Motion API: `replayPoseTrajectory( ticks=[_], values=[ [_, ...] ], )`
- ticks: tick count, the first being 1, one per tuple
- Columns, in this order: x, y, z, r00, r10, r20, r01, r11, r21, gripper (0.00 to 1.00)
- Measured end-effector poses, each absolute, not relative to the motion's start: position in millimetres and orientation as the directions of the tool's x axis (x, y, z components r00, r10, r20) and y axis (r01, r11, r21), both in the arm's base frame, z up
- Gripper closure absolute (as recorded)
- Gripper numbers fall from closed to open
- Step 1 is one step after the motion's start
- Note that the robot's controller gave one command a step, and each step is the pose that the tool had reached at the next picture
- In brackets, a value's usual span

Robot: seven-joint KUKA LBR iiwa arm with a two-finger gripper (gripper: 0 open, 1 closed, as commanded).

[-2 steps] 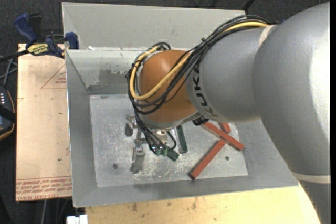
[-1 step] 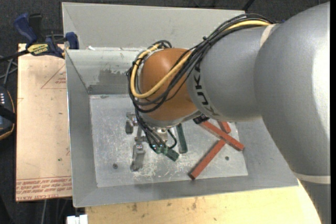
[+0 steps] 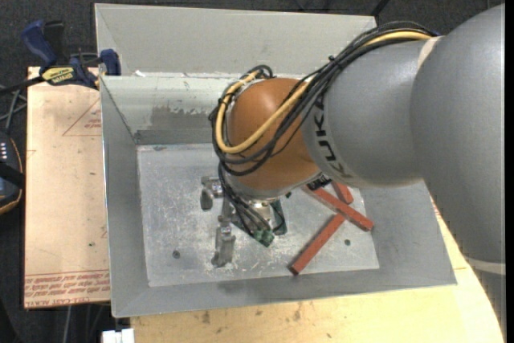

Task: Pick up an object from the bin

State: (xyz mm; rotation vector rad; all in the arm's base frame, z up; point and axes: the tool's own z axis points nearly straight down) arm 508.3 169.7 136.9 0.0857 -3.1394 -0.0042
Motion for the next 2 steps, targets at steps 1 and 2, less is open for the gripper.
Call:
replayPoseTrajectory(
  ticks=[1,2],
  values=[
    [513.5,121.7,110.2,-0.971,-0.238,-0.005,-0.238,0.971,0.001,0.0],
    [498.0,113.2,91.5,-0.962,-0.274,0.002,-0.274,0.962,0.0,0.0]
  ],
)
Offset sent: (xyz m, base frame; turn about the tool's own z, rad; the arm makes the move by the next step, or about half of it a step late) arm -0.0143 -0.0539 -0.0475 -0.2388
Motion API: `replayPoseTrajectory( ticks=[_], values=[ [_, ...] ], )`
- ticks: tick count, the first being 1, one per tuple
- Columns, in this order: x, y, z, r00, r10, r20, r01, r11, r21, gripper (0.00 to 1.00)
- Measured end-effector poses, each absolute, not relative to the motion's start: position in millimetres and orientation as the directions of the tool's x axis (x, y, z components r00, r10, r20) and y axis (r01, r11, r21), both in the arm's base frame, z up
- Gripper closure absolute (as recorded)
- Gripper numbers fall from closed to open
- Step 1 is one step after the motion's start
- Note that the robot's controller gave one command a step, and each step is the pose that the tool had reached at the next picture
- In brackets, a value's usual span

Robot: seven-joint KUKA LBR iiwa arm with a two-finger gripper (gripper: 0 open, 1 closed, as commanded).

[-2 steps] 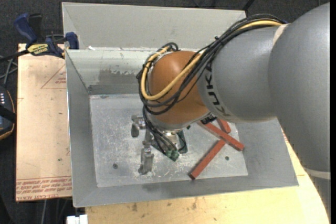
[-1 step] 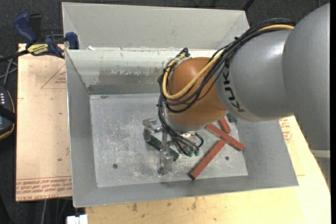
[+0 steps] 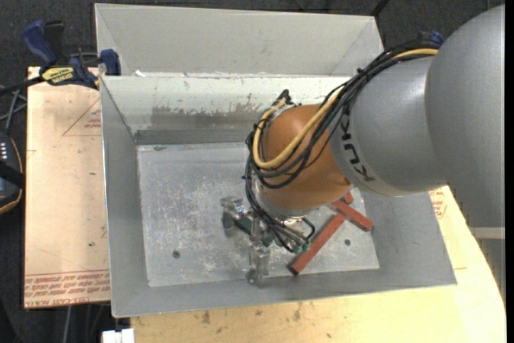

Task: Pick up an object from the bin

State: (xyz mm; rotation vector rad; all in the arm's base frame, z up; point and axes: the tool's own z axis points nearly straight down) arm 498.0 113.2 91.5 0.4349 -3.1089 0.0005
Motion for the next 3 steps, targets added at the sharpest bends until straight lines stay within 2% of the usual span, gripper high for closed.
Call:
replayPoseTrajectory(
  ticks=[1,2,3],
  values=[
    [540.5,95.8,93.3,-0.924,-0.382,0.0,-0.382,0.924,0.003,0.0],
    [545.6,83.2,73.5,-0.896,-0.444,-0.009,-0.444,0.896,-0.001,1.0],
    [545.5,83.2,73.5,-0.896,-0.444,-0.009,-0.444,0.896,-0.001,1.0]
  ],
)
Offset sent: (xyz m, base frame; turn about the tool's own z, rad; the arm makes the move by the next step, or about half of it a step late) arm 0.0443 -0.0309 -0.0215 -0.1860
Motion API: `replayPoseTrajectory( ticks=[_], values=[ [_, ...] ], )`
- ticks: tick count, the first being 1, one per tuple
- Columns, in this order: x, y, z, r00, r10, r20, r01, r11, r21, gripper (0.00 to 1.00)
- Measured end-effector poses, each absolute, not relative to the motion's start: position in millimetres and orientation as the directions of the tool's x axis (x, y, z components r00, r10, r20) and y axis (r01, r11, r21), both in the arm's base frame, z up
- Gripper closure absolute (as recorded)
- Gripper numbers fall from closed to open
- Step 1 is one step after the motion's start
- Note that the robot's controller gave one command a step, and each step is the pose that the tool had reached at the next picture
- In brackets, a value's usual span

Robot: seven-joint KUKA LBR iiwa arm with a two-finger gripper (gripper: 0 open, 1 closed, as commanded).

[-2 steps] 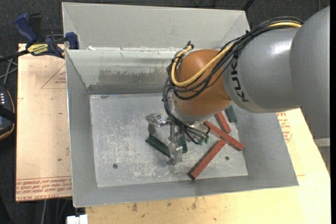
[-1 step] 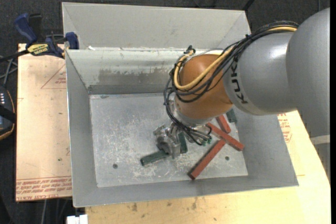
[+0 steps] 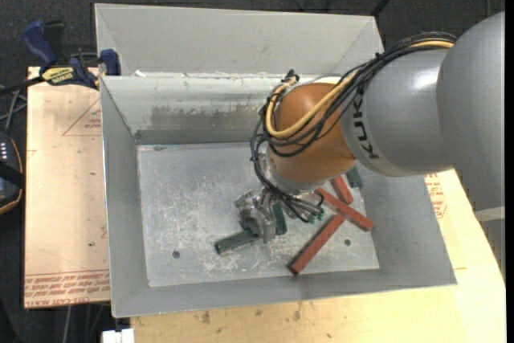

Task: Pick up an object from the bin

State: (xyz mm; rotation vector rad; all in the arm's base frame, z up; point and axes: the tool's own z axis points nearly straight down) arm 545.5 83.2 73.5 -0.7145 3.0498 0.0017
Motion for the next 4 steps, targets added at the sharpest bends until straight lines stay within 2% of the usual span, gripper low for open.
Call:
replayPoseTrajectory(
  ticks=[1,2,3,4],
  values=[
    [538.1,77.7,102.6,-0.85,-0.527,0.001,-0.527,0.85,0.003,1.0],
    [532.4,70.5,128.3,-0.775,-0.633,-0.004,-0.633,0.775,-0.001,1.0],
    [518.1,70.0,175.1,-0.789,-0.615,0.004,-0.615,0.789,0.005,1.0],
    [515.0,70.2,230.1,-0.798,-0.603,-0.002,-0.603,0.798,0.001,1.0]
  ],
)
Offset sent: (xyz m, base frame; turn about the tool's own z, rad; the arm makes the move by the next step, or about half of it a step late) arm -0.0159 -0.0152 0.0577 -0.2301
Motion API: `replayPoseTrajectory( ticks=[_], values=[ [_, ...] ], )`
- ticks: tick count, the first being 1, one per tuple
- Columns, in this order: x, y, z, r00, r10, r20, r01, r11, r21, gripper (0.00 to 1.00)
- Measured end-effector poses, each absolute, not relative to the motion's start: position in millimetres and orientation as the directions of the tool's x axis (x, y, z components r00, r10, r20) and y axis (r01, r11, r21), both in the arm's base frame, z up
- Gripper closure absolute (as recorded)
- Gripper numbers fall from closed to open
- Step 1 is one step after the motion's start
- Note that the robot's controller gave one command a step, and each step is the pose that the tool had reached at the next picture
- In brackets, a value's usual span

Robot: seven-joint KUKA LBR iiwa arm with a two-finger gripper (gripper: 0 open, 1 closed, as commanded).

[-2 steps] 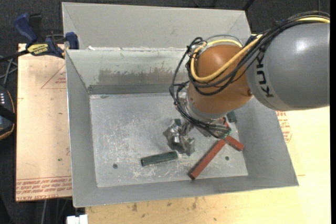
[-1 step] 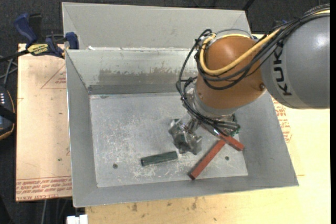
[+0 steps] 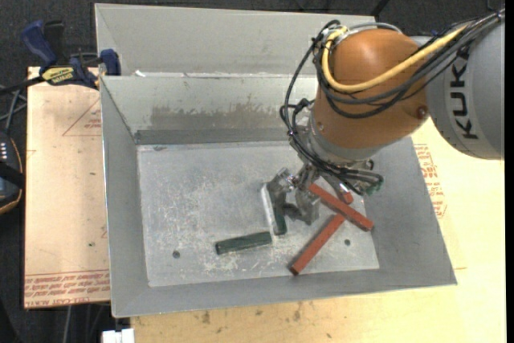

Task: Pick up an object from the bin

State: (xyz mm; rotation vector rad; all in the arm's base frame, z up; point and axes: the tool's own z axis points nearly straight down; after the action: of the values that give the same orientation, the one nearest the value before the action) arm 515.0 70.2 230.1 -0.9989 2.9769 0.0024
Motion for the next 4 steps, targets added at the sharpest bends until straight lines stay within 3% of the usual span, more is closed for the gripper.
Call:
replayPoseTrajectory(
  ticks=[1,2,3,4],
  values=[
    [536.4,86.3,155.4,-0.928,-0.372,0.0,-0.372,0.928,0.002,0.0],
    [537.0,86.1,155.9,-0.929,-0.371,-0.002,-0.371,0.929,0.001,0.0],
    [513.1,95.8,116.4,-0.9,-0.436,-0.006,-0.436,0.9,0.0,0.0],
    [523.2,110.8,70.5,-0.716,-0.698,-0.002,-0.698,0.716,0.001,1.0]
  ],
)
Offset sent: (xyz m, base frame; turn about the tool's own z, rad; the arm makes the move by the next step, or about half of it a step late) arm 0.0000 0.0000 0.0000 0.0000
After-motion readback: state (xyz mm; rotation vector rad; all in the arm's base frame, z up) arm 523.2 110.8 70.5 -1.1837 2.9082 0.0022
